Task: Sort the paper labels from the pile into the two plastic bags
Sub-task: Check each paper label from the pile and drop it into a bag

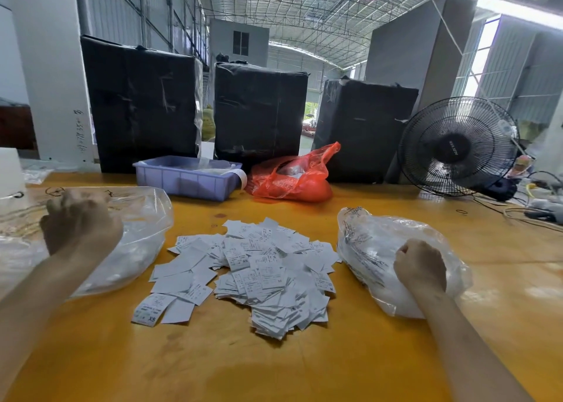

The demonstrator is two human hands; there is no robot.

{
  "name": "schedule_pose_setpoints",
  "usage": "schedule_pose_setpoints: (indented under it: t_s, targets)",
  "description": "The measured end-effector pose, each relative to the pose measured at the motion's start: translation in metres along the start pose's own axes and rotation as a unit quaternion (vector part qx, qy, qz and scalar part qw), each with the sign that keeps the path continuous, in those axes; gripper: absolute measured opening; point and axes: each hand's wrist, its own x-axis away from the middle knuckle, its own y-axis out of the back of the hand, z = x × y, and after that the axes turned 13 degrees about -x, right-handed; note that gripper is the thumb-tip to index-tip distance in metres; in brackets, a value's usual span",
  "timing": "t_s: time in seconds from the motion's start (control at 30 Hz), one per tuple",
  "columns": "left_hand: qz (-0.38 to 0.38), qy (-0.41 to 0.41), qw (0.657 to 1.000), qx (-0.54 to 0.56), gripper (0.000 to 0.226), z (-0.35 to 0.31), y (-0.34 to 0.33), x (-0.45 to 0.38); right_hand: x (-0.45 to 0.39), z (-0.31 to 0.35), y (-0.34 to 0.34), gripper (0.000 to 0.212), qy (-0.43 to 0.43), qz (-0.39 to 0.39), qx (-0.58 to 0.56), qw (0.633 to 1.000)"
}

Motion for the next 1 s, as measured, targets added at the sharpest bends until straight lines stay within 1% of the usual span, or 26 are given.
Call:
schedule_pose_setpoints:
  t_s: [0.07, 0.1, 0.13, 0.17, 0.23, 0.33, 0.37, 0.43, 0.47, 0.5, 0.53, 0.57, 0.6, 0.63, 0.67, 0.7, 0.73, 0.77, 0.8, 0.87, 0.9, 0.93, 1.0]
  targets:
    - [-0.038, -0.033, 0.998, 0.028, 0.029, -0.021, 0.043, 0.030, 0.000, 0.004, 0.001, 0.020, 0.023, -0.031, -0.055, 0.998]
    - [-0.070, -0.058, 0.995, 0.038, 0.030, -0.030, 0.053, 0.041, -0.001, 0.005, 0.001, 0.020, 0.028, -0.035, -0.067, 0.997]
    - [-0.071, -0.080, 0.992, 0.067, 0.030, -0.040, 0.063, 0.052, -0.001, 0.005, 0.001, 0.019, 0.025, -0.033, -0.070, 0.997]
    - [-0.057, -0.101, 0.987, 0.106, 0.030, -0.050, 0.068, 0.060, -0.001, 0.004, 0.001, 0.015, 0.018, -0.028, -0.067, 0.997]
    - [0.001, -0.159, 0.971, 0.178, 0.028, -0.069, 0.073, 0.078, 0.000, 0.003, 0.000, 0.007, 0.008, -0.020, -0.065, 0.998]
    - [0.076, -0.248, 0.927, 0.273, 0.026, -0.093, 0.073, 0.109, 0.001, 0.007, 0.001, 0.009, 0.026, -0.041, -0.103, 0.994]
    - [0.097, -0.264, 0.911, 0.301, 0.026, -0.099, 0.072, 0.117, 0.002, 0.010, 0.002, 0.012, 0.037, -0.060, -0.123, 0.990]
    - [0.144, -0.271, 0.889, 0.341, 0.023, -0.107, 0.072, 0.129, 0.006, 0.022, 0.006, 0.018, 0.060, -0.088, -0.179, 0.978]
    - [0.169, -0.265, 0.878, 0.362, 0.021, -0.110, 0.074, 0.133, 0.011, 0.031, 0.007, 0.020, 0.064, -0.081, -0.224, 0.969]
    - [0.194, -0.255, 0.862, 0.393, 0.019, -0.112, 0.076, 0.135, 0.017, 0.042, 0.007, 0.019, 0.052, -0.048, -0.296, 0.952]
    - [0.222, -0.240, 0.842, 0.430, 0.016, -0.114, 0.077, 0.136, 0.026, 0.054, 0.006, 0.016, 0.017, 0.013, -0.390, 0.921]
    - [0.255, -0.222, 0.818, 0.466, 0.013, -0.117, 0.080, 0.139, 0.038, 0.068, 0.004, 0.013, -0.033, 0.096, -0.483, 0.870]
    - [0.291, -0.201, 0.790, 0.500, 0.016, -0.119, 0.083, 0.140, 0.049, 0.079, -0.001, 0.012, -0.081, 0.182, -0.548, 0.812]
    - [0.331, -0.180, 0.759, 0.531, 0.025, -0.121, 0.085, 0.142, 0.061, 0.089, -0.006, 0.013, -0.113, 0.256, -0.577, 0.768]
    - [0.372, -0.162, 0.727, 0.554, 0.039, -0.123, 0.086, 0.144, 0.072, 0.096, -0.012, 0.013, -0.126, 0.315, -0.576, 0.744]
    - [0.408, -0.150, 0.698, 0.569, 0.049, -0.124, 0.088, 0.145, 0.082, 0.102, -0.017, 0.013, -0.126, 0.360, -0.567, 0.731]
    - [0.434, -0.142, 0.675, 0.579, 0.055, -0.125, 0.089, 0.146, 0.090, 0.105, -0.021, 0.013, -0.119, 0.391, -0.556, 0.724]
    - [0.450, -0.137, 0.659, 0.586, 0.059, -0.125, 0.090, 0.148, 0.097, 0.107, -0.024, 0.014, -0.111, 0.410, -0.548, 0.721]
    - [0.456, -0.130, 0.652, 0.592, 0.063, -0.125, 0.090, 0.148, 0.101, 0.108, -0.027, 0.015, -0.104, 0.421, -0.544, 0.718]
    - [0.454, -0.108, 0.655, 0.595, 0.076, -0.124, 0.089, 0.147, 0.104, 0.108, -0.028, 0.015, -0.104, 0.420, -0.544, 0.719]
    - [0.455, -0.093, 0.657, 0.594, 0.079, -0.124, 0.088, 0.146, 0.104, 0.108, -0.028, 0.015, -0.108, 0.412, -0.545, 0.722]
    - [0.457, -0.080, 0.657, 0.594, 0.077, -0.124, 0.088, 0.145, 0.103, 0.107, -0.029, 0.015, -0.113, 0.404, -0.545, 0.726]
    - [0.463, -0.068, 0.651, 0.598, 0.067, -0.122, 0.088, 0.144, 0.103, 0.107, -0.027, 0.016, -0.118, 0.398, -0.540, 0.732]
